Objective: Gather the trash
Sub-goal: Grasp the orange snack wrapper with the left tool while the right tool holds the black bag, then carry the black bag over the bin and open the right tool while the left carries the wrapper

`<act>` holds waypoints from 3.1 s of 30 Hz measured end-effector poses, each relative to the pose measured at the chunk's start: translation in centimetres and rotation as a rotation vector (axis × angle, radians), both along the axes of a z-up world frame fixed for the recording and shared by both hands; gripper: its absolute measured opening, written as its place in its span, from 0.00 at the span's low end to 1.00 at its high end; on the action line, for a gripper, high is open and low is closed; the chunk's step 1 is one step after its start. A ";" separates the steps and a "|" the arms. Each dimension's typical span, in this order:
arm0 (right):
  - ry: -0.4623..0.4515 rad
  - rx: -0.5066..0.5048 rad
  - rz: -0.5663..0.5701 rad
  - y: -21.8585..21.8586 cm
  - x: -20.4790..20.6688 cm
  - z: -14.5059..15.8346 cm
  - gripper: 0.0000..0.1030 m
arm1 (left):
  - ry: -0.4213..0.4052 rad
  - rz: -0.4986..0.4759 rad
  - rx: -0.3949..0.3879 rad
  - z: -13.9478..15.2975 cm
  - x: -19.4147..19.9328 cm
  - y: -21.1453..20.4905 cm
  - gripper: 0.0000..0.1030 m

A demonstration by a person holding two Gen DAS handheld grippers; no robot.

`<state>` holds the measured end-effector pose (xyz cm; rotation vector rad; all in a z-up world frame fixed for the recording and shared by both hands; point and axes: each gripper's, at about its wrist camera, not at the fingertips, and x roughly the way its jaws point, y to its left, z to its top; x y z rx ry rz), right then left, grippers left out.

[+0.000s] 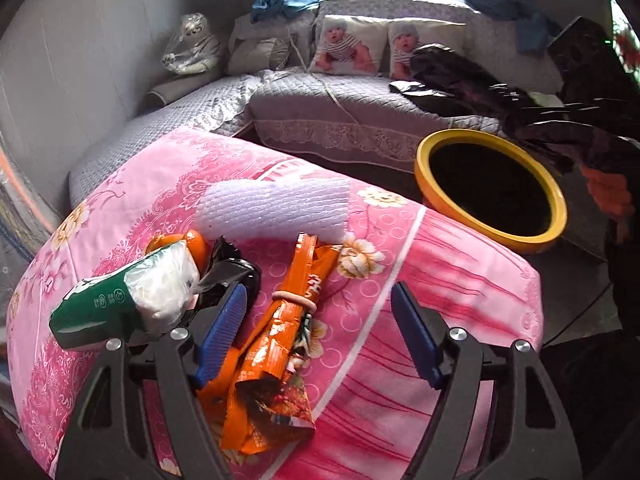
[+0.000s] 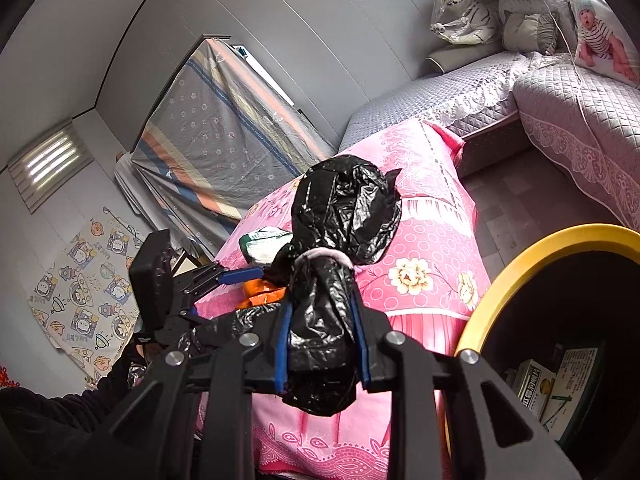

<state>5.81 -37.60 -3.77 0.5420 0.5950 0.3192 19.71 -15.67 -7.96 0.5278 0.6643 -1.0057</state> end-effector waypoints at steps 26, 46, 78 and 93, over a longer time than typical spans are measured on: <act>0.014 0.022 0.008 0.3 -0.1 -0.3 0.23 | 0.117 0.043 0.094 -3.1 3.9 -1.8 0.27; 0.014 0.002 -0.026 1.4 -1.7 2.0 0.23 | -0.141 0.306 -0.428 10.3 -8.0 2.5 0.27; 0.139 -0.103 -0.475 -8.4 -7.4 -3.8 0.23 | -0.059 0.082 -0.365 10.3 -12.3 -11.0 0.28; 0.255 -0.219 -0.610 -10.8 -7.1 -6.3 0.23 | -0.025 0.056 -0.343 7.0 -10.2 -16.7 0.28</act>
